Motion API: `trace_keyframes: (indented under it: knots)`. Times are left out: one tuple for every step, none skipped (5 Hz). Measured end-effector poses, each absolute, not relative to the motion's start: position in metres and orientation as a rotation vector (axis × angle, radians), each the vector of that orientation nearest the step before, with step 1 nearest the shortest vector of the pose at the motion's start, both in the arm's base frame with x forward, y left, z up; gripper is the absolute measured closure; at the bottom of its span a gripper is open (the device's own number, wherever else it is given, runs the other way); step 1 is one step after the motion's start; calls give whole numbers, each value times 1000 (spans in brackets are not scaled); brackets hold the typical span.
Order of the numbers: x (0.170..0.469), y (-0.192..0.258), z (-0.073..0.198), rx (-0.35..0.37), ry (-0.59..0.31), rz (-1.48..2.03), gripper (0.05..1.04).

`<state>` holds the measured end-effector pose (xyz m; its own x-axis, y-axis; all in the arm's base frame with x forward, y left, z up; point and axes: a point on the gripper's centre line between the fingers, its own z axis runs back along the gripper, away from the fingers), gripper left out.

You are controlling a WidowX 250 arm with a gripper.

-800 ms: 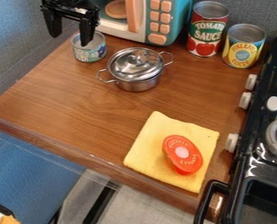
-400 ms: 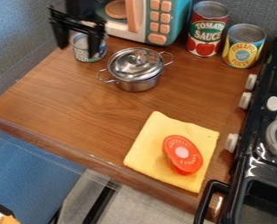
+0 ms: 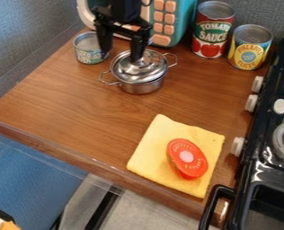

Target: Remove the lid of the silver pot and put it to the right side of the pot

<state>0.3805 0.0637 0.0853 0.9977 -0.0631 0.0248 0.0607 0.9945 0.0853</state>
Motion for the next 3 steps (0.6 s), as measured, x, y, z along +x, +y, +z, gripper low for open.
trace_keyframes:
  knots:
    - [387,54,89,84,-52,-74,83]
    - [393,54,88,85,-59,-54,83]
    - [395,55,78,82,-38,-47,83]
